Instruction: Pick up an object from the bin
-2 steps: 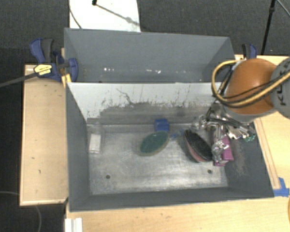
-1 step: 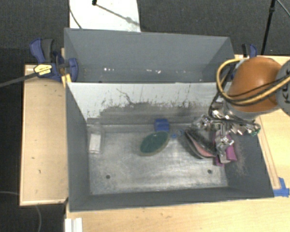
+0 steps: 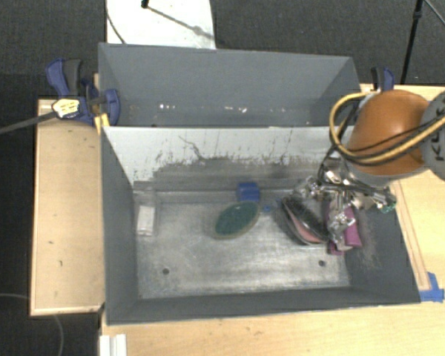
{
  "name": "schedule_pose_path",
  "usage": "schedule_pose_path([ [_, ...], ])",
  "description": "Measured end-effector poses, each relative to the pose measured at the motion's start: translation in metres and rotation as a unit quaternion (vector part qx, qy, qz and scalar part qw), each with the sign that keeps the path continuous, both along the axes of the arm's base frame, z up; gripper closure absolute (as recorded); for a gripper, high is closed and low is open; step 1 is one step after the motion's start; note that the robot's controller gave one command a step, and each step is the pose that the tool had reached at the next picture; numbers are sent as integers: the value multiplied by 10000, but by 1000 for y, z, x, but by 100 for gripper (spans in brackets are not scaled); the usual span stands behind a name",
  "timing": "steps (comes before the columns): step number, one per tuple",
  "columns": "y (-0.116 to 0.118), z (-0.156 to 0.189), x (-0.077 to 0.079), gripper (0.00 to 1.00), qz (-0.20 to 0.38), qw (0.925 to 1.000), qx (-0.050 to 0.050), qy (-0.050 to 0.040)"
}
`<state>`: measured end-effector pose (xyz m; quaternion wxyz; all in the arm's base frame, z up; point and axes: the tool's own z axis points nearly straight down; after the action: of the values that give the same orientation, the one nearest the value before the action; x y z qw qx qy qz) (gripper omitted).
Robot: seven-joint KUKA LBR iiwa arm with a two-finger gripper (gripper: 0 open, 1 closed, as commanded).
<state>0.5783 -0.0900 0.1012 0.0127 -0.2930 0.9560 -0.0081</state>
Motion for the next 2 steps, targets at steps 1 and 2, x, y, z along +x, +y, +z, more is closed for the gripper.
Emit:
schedule_pose_path([
  [1,-1,1,1,100,5,10000,-8,-7],
  [2,2,-1,0,0,13,10000,13,2],
])
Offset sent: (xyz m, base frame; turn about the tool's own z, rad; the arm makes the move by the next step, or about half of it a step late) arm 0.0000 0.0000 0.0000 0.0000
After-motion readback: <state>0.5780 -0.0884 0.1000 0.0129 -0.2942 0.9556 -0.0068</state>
